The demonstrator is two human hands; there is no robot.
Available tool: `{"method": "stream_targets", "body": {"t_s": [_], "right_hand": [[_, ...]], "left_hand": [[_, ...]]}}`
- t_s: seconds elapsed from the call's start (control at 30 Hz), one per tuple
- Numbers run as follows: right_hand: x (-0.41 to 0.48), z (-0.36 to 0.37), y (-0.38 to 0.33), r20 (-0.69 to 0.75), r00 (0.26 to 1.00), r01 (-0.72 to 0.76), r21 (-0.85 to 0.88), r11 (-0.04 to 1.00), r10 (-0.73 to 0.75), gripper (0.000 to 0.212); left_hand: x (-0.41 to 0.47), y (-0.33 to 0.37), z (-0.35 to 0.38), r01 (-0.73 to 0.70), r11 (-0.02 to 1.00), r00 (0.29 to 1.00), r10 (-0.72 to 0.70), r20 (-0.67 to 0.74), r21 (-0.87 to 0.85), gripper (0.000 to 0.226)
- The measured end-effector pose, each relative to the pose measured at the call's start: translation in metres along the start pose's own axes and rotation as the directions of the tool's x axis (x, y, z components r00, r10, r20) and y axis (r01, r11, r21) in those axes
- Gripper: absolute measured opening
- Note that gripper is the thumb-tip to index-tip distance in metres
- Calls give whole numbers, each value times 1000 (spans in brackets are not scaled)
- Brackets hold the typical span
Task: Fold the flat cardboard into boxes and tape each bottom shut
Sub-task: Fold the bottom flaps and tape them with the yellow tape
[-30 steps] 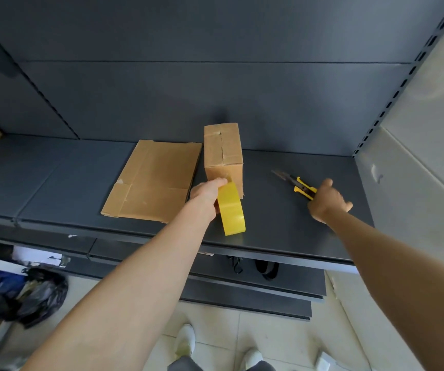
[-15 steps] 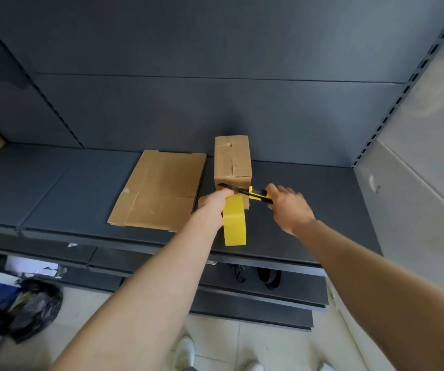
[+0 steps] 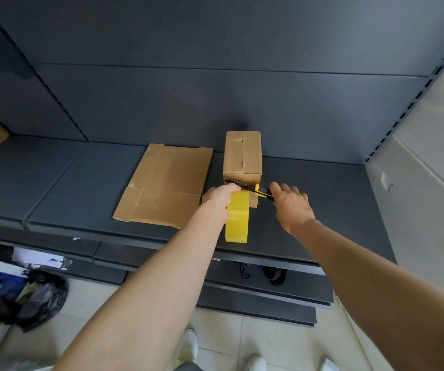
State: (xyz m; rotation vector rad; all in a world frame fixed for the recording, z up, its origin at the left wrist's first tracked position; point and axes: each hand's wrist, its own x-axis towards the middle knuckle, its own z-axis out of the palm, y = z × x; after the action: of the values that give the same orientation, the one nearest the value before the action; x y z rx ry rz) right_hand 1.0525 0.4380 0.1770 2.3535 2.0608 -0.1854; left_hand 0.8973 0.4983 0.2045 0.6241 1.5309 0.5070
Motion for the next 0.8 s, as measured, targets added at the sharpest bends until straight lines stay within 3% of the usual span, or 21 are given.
{"method": "stream_targets", "body": {"t_s": [0.4, 0.8], "right_hand": [[0, -6, -1, 22, 1000, -15, -80, 997, 17, 61], [-2, -11, 4, 40, 999, -7, -179, 984, 15, 71]], "left_hand": [[2, 11, -2, 17, 998, 999, -19, 31, 67, 20], [-4, 16, -6, 26, 989, 998, -33, 49, 147, 31]]}}
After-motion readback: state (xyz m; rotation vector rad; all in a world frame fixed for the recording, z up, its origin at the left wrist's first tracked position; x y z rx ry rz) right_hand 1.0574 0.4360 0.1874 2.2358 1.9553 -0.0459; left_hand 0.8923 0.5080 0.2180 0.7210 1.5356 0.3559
